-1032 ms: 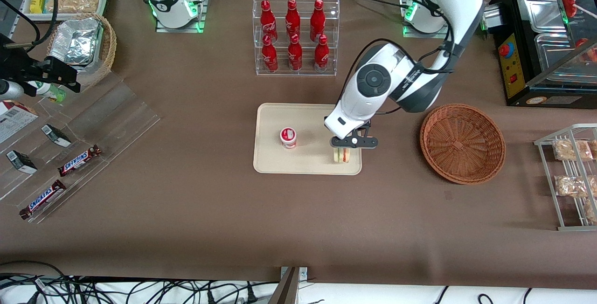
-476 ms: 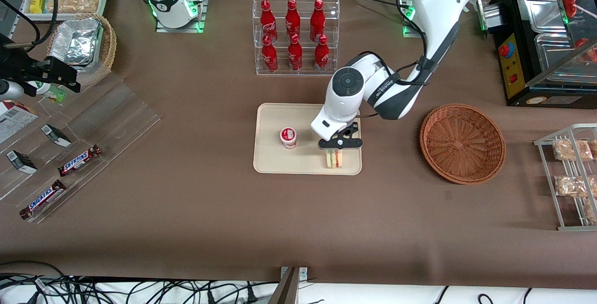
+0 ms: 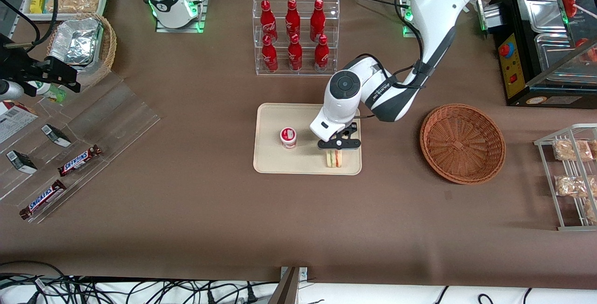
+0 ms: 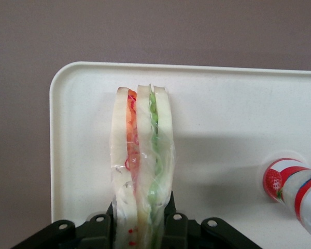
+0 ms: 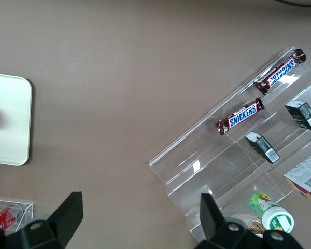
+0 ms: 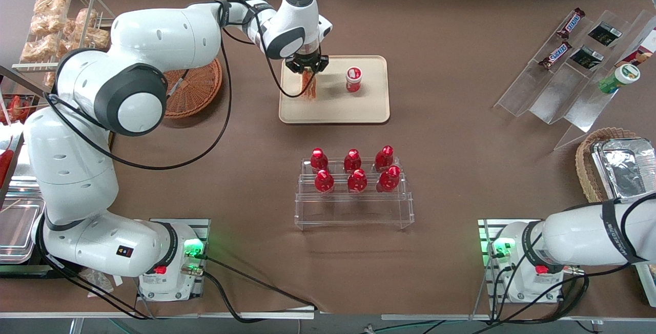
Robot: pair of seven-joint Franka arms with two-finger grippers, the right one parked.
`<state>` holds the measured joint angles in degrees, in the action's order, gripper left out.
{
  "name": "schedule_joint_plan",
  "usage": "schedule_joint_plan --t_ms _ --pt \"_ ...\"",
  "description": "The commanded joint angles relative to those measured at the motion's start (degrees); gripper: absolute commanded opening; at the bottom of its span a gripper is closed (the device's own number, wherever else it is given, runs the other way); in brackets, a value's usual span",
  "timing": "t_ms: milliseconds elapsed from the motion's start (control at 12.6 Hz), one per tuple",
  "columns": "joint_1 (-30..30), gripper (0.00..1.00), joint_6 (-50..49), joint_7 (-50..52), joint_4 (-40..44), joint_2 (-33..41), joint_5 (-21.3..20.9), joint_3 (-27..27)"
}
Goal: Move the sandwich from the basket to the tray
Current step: 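Lower the sandwich onto the tray beside the yogurt cup and release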
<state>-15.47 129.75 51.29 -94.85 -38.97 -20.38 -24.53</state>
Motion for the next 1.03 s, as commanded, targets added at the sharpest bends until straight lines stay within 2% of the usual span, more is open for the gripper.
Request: schedule_joint_plan --t_ms 0,79,159,238,317,556,794,952 --pt "-0.79 0.34 0.24 1.45 0.19 -0.05 -2.21 0.36" --pt "-0.71 0.35 0.24 1.45 0.19 -0.06 -2.21 0.44" --pt "-0.79 0.48 0.24 1.45 0.19 -0.06 -2.21 0.44" --pt "-0.79 0.86 0.24 1.36 0.19 -0.14 -2.3 0.53" --pt "-0.79 1.0 0.24 1.36 0.19 -0.32 -3.08 0.53" --pt "-0.71 1.0 -0.02 1.45 0.19 -0.32 -4.06 0.36" --pt "-0.09 1.0 -1.42 1.62 0.54 1.69 -3.27 0.09" --pt "0.44 1.0 -7.55 1.27 1.42 4.59 -1.87 -0.17"
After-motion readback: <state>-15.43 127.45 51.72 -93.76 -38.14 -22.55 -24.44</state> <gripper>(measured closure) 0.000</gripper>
